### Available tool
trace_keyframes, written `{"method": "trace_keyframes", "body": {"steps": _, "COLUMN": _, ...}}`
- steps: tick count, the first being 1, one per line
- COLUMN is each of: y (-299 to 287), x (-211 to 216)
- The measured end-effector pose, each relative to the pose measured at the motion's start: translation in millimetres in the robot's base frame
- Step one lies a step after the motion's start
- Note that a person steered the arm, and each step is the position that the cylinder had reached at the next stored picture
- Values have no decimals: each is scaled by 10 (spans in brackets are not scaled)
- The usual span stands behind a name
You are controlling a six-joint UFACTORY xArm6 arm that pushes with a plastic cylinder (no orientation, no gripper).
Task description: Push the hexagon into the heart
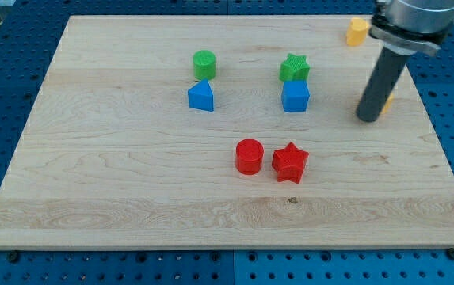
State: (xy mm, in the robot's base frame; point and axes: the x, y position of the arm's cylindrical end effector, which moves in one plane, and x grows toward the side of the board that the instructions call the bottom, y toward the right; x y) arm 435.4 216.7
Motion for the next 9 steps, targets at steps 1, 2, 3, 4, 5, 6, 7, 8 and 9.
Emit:
{"method": "trace_keyframes", "body": {"steps": 1, "y": 301, "x": 0}}
{"method": "trace_keyframes", "body": {"steps": 2, "y": 517, "x": 0}}
{"method": "trace_keyframes", "body": {"steps": 3, "y": 502, "x": 6}}
{"method": "trace_keyframes", "body": {"steps": 4, "y": 332, "x": 100}}
{"method": "trace_keyframes", "body": {"steps": 5, "y": 278, "x": 130}}
{"method": "trace_keyframes", "body": {"steps": 6, "y": 288, "x": 63}}
{"method": "trace_keyframes", "body": {"steps": 7, "y": 288, "x": -60}}
{"method": "trace_keyframes", "body": {"steps": 8, "y": 288, "x": -178}}
{"method": "trace_keyframes", "body": {"steps": 9, "y": 282, "x": -305}}
